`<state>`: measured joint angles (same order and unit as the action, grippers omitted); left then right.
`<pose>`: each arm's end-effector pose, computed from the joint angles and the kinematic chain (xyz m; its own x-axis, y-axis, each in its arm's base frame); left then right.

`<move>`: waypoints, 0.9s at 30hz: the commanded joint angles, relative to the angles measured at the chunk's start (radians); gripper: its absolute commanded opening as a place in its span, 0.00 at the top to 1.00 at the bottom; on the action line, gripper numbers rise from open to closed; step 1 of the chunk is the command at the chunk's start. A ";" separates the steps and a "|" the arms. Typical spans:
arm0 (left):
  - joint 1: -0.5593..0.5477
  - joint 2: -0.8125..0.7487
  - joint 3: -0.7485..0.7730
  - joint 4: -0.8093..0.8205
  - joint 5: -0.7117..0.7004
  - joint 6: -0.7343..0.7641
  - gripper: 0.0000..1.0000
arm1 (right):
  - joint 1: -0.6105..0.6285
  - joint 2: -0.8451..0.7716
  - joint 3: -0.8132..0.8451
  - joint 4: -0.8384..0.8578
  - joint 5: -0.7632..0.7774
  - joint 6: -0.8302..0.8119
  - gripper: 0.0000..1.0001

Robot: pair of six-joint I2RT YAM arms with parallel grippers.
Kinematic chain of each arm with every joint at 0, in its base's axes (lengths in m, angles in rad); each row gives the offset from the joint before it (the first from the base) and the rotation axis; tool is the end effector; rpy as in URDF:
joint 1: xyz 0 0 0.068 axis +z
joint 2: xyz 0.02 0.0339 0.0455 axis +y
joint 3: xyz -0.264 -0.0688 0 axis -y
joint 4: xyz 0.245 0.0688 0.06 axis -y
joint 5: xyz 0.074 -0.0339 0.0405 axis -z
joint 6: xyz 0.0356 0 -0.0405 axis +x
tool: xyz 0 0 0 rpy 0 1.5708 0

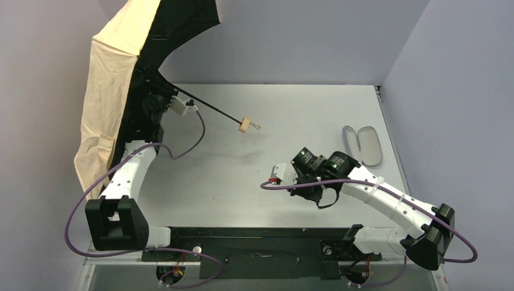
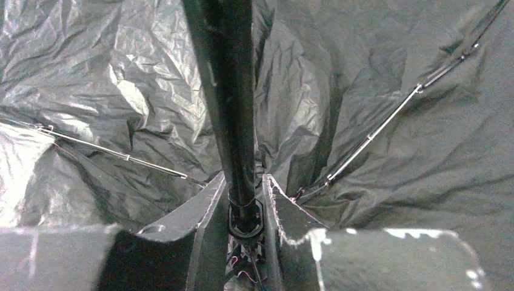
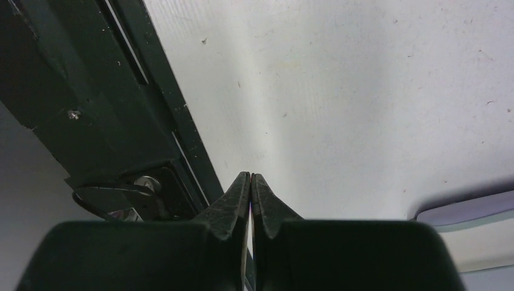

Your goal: Open the umbrella

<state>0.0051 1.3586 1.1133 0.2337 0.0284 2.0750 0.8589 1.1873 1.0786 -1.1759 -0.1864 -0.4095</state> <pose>0.3262 0.0007 0.3690 0.0260 0.8754 0.4828 -0.0011 -0.4829 0.8757 0.1270 0.1573 0.2868 -0.2650 -0.9061 -0.3297 -0.9634 0.2634 0.0507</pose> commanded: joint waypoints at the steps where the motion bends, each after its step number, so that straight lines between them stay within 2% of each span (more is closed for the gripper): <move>1: -0.010 -0.067 0.027 0.113 0.106 -0.008 1.00 | -0.021 -0.027 0.083 0.023 -0.019 0.027 1.00; 2: -0.010 -0.073 0.015 0.116 0.136 -0.009 1.00 | -0.048 -0.022 0.133 0.042 -0.035 0.040 1.00; 4: -0.010 -0.094 -0.002 0.116 0.188 -0.012 1.00 | -0.122 -0.001 0.232 0.065 -0.113 0.085 0.93; 6: -0.011 -0.117 -0.019 0.115 0.244 -0.014 1.00 | -0.193 0.031 0.339 0.098 -0.209 0.181 0.78; 7: -0.010 -0.132 -0.025 0.113 0.263 -0.014 1.00 | -0.214 0.056 0.415 0.108 -0.234 0.204 0.67; 8: -0.011 -0.139 -0.035 0.113 0.295 -0.016 1.00 | -0.217 0.088 0.451 0.126 -0.238 0.244 0.59; 13: -0.055 -0.191 -0.049 0.071 0.351 -0.025 1.00 | -0.205 0.219 0.704 0.154 -0.226 0.359 0.42; 16: -0.089 -0.206 -0.046 0.053 0.351 -0.026 1.00 | -0.167 0.295 0.772 0.155 -0.208 0.368 0.33; 21: -0.142 -0.224 -0.035 0.037 0.333 -0.020 1.00 | -0.058 0.375 0.839 0.180 -0.173 0.375 0.29; 25: -0.181 -0.237 -0.033 0.027 0.314 -0.012 1.00 | -0.037 0.438 0.865 0.202 -0.145 0.400 0.29; 27: -0.197 -0.244 -0.029 0.022 0.306 -0.012 1.00 | -0.035 0.459 0.853 0.212 -0.115 0.407 0.33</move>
<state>-0.1669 1.1687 1.0496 0.2039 0.3378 2.0499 0.8238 1.6306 1.8954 -1.0149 -0.3664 -0.0399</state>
